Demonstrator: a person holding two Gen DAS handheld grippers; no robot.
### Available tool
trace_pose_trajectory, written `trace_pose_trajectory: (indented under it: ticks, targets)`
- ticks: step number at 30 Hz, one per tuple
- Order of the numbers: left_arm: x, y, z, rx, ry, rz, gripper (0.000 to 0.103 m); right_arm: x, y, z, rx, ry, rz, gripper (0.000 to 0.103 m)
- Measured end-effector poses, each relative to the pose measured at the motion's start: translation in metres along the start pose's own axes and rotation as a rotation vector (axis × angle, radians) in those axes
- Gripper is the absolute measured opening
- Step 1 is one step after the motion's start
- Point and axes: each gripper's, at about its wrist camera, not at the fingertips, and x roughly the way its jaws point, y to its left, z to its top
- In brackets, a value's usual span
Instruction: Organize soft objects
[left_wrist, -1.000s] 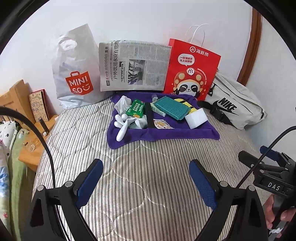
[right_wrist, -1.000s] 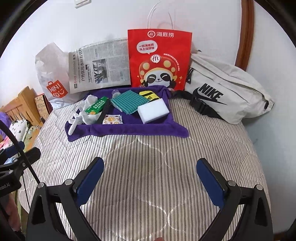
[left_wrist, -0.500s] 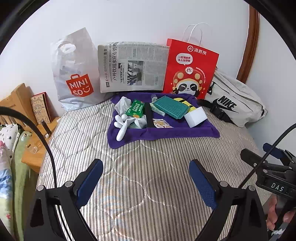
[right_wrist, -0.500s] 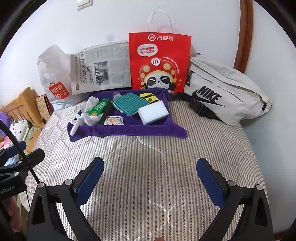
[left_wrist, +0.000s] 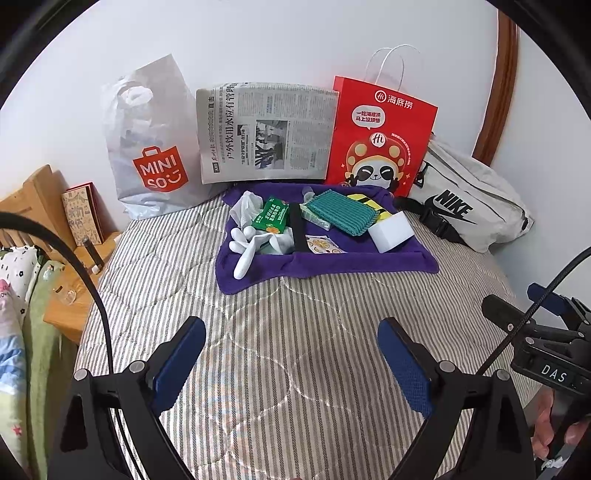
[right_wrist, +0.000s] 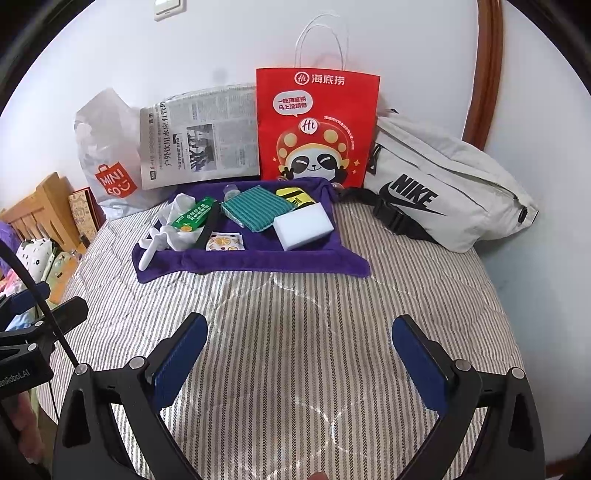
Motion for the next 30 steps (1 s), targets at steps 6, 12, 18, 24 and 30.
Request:
trace_pose_trajectory:
  ticks: [6, 12, 18, 24, 30]
  targets:
    - [-0.0005, 0.0015, 0.0002, -0.003, 0.002, 0.005, 0.095, -0.0042, 0.0003, 0.0011, -0.005, -0.011, 0.006, 0.099]
    - [-0.0024, 0.0038, 0.0004, -0.003, -0.001, 0.005, 0.095, -0.0059, 0.0014, 0.0005, -0.011, -0.010, -0.003, 0.099]
    - [-0.0017, 0.0039, -0.0007, -0.005, 0.005, 0.008, 0.095, -0.0072, 0.0028, 0.0008, -0.017, -0.013, 0.004, 0.099]
    - [-0.0027, 0.0025, -0.0013, 0.001, 0.003, 0.012, 0.095, -0.0094, 0.0033, 0.0008, -0.016, -0.016, 0.001, 0.099]
    - [-0.0044, 0.0023, -0.0017, -0.001, 0.000, 0.012, 0.095, -0.0106, 0.0033, 0.0009, -0.015, -0.017, 0.000, 0.099]
